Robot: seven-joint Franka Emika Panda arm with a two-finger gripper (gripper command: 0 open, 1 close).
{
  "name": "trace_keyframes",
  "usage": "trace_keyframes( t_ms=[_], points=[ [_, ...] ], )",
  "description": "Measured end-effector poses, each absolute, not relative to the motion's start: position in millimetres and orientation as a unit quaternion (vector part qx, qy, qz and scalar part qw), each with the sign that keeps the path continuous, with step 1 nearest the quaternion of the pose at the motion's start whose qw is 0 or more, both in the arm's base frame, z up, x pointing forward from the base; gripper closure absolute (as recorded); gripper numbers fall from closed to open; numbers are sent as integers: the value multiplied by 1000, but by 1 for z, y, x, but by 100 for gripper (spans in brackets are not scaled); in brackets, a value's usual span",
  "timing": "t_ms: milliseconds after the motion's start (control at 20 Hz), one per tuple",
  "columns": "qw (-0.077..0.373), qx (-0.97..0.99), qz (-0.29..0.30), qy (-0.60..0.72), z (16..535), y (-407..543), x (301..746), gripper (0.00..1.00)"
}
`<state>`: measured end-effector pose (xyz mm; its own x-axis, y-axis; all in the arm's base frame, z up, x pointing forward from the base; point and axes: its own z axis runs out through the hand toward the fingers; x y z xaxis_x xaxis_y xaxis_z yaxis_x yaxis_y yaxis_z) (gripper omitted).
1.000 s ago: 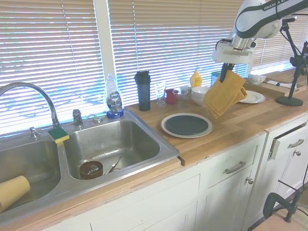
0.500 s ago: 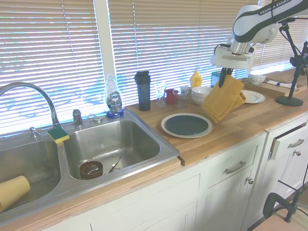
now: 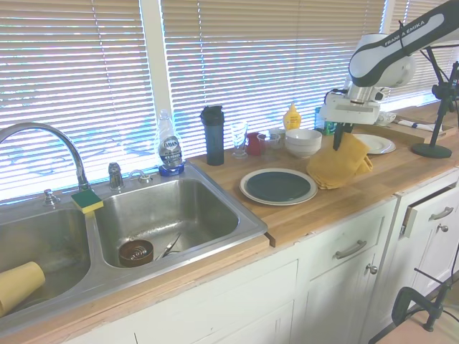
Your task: Wipe the blue plate in clockwise motion
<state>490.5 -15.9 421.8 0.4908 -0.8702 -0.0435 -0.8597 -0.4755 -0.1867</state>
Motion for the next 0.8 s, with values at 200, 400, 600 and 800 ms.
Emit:
trace_keyframes(
  t_ms=[200, 400, 600, 800],
  points=[
    [91, -853, -16, 513, 405, -32, 482, 100],
    [89, -849, -8, 520, 390, -48, 476, 100],
    [86, -844, 5, 529, 372, -67, 476, 100],
    [82, -839, 17, 537, 352, -84, 477, 100]
  ],
)
